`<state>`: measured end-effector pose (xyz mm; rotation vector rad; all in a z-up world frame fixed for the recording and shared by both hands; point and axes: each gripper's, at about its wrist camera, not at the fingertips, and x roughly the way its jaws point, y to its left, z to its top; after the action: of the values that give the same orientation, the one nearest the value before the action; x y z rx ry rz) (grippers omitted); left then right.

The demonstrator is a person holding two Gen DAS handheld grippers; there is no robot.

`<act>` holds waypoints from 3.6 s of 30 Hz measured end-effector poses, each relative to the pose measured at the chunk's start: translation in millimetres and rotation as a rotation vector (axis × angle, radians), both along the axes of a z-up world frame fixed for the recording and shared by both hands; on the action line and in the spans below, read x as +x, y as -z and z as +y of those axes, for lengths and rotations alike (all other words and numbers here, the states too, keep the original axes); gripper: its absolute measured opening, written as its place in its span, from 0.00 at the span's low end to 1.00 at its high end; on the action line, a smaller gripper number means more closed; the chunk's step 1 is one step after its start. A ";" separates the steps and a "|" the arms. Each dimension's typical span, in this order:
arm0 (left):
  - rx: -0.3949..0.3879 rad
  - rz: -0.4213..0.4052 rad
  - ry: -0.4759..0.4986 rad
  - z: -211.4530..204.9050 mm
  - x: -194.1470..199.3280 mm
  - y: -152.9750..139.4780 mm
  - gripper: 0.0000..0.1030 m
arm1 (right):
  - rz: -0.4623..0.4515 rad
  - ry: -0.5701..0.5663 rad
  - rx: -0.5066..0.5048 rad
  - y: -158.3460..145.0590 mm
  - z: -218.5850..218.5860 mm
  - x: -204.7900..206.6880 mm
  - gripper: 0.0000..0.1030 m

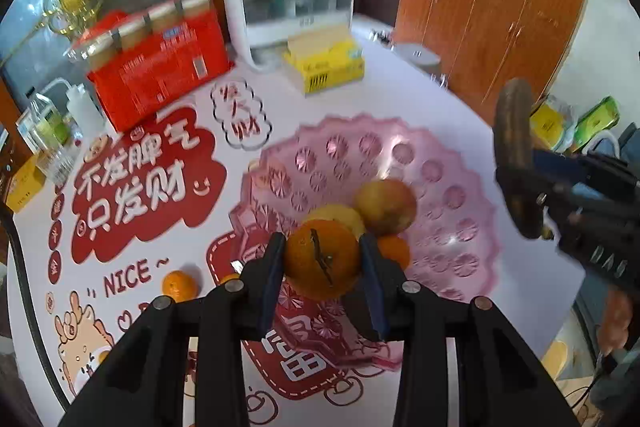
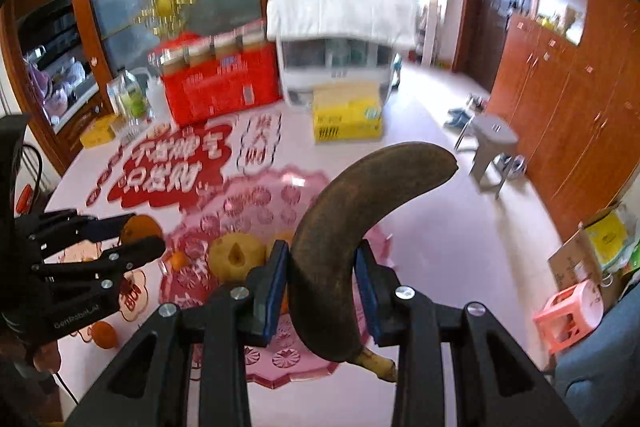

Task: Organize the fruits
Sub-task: 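Release the orange into the bowl with the left tool while the right tool carries the banana over, then withdraw both open tools from the pink bowl toward the loose fruit, then grasp an orange with the left tool while the right tool grasps a red lychee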

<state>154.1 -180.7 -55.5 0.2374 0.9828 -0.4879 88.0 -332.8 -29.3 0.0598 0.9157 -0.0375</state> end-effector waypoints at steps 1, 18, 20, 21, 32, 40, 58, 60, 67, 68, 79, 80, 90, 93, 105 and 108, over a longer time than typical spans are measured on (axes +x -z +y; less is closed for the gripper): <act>0.009 0.016 -0.005 -1.1 3.8 7.9 0.35 | 0.030 -0.002 0.000 13.7 2.0 6.2 0.32; 0.111 0.100 0.000 -18.6 30.6 69.1 0.42 | 0.211 -0.026 -0.093 101.2 22.1 29.5 0.33; 0.109 0.114 -0.007 -16.3 32.2 70.9 0.52 | 0.207 -0.029 -0.104 99.7 23.6 30.7 0.34; 0.109 0.114 -0.015 -14.6 32.1 70.7 0.58 | 0.200 -0.030 -0.106 98.3 23.8 30.6 0.34; 0.066 0.082 -0.067 11.6 23.2 44.8 0.73 | 0.121 -0.079 -0.082 70.8 42.6 23.4 0.48; 0.041 0.027 -0.093 31.1 7.6 14.7 0.78 | 0.074 -0.095 -0.081 52.4 62.3 3.4 0.48; -0.042 -0.005 -0.123 69.5 -57.2 -25.6 0.86 | 0.014 0.007 0.027 11.1 48.8 -55.4 0.48; -0.049 -0.005 -0.132 77.5 -66.1 -27.3 0.86 | 0.005 0.014 0.036 7.0 50.6 -63.1 0.48; -0.059 -0.046 -0.189 112.8 -89.1 -41.9 0.86 | -0.030 -0.014 0.050 -8.2 68.6 -78.6 0.48; -0.057 -0.055 -0.200 118.8 -91.5 -44.5 0.86 | -0.036 -0.023 0.051 -10.4 72.7 -79.4 0.48; -0.033 -0.117 -0.346 199.9 -102.2 -67.1 0.87 | -0.069 -0.141 0.060 -22.9 128.2 -67.5 0.48; -0.030 -0.120 -0.359 207.1 -102.7 -68.3 0.87 | -0.068 -0.152 0.064 -22.7 133.3 -64.3 0.48; 0.020 -0.086 -0.454 271.4 -86.2 -54.2 0.88 | -0.026 -0.248 0.086 -9.0 195.9 -26.8 0.48; 0.036 -0.055 -0.466 285.2 -74.9 -39.9 0.88 | 0.016 -0.263 0.093 4.3 214.0 -12.5 0.48; 0.035 0.132 -0.428 324.4 -15.6 50.9 0.88 | 0.230 -0.302 0.120 81.5 274.4 29.6 0.48; 0.037 0.163 -0.397 323.9 -3.7 69.9 0.86 | 0.283 -0.307 0.127 100.7 285.2 36.2 0.48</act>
<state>150.3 143.1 -125.4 0.0320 1.1663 -0.1266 124.2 -47.7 -130.0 0.0313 1.2007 0.3046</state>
